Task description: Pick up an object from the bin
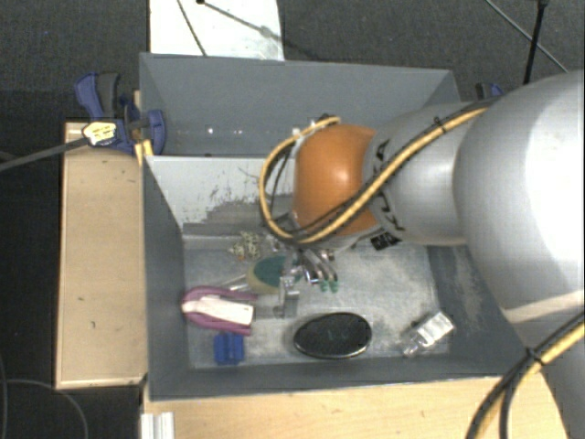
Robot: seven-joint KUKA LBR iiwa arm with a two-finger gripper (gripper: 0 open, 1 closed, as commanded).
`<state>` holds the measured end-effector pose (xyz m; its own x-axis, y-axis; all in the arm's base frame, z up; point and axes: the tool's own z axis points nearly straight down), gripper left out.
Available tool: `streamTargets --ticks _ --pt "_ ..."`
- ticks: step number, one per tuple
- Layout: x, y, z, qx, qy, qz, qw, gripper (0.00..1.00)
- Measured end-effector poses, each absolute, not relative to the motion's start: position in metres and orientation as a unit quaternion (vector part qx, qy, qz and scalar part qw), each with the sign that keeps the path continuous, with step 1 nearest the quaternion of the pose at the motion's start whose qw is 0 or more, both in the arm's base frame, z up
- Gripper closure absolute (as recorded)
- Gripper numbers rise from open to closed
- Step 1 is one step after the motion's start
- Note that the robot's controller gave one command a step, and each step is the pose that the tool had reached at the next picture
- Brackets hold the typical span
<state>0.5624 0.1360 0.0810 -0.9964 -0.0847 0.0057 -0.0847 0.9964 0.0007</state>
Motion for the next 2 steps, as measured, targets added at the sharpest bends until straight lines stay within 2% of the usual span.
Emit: streamTargets --ticks 1,2 --pt "0.566 0.134 0.087 0.039 -0.999 -0.001 -0.003 1.00" --pt "0.549 0.128 0.216 0.040 -0.999 -0.001 -0.005 1.00"
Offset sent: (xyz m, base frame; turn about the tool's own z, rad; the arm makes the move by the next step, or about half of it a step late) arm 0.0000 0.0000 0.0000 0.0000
